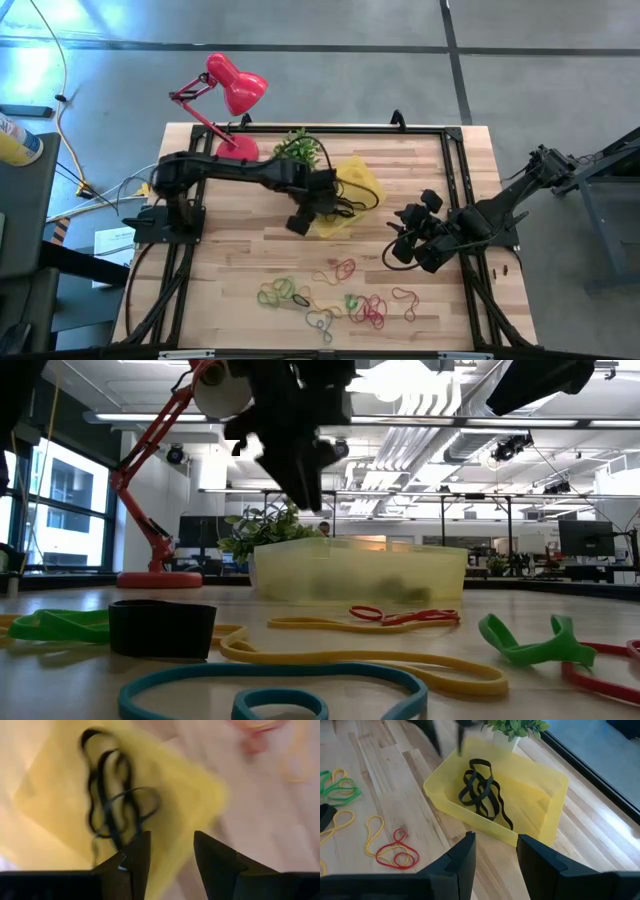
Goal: Pick and place rubber bands into bin
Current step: Put the black rubber band into the transparent yellow bin
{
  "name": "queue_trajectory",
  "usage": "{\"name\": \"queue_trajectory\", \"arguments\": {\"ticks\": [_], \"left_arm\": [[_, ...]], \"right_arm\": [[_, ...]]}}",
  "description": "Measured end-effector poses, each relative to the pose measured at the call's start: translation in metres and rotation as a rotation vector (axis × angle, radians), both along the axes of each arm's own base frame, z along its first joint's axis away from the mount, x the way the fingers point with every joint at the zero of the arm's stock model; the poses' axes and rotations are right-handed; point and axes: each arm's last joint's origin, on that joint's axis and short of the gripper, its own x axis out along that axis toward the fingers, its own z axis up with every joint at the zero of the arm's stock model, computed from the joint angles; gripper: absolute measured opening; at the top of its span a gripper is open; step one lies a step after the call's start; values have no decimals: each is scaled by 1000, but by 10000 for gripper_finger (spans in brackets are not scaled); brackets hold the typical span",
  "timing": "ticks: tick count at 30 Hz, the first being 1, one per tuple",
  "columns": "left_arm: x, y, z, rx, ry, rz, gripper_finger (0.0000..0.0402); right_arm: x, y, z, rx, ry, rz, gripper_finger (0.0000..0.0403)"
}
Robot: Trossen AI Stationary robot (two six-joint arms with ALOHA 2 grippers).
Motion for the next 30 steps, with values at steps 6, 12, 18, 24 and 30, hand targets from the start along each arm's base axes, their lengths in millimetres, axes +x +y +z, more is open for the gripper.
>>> {"name": "queue_trajectory", "arguments": {"ticks": [6, 12, 18, 24, 30], "left_arm": [[-9, -56, 22, -26, -26, -102, 121], [-11, -114, 21, -74, -23, -102, 112], [-9, -166, 8, -40, -54, -157, 111], [-14, -201, -7, -63, -28, -182, 111], [-8, -230, -24, -103, -59, -179, 111]], "right_arm": [[0, 0, 0, -4, 4, 4, 134], [0, 0, 0, -43, 29, 41, 134], [-1, 0, 0, -91, 67, 85, 134], [-2, 0, -2, -90, 124, 133, 134], [-4, 0, -4, -44, 162, 154, 134]]}}
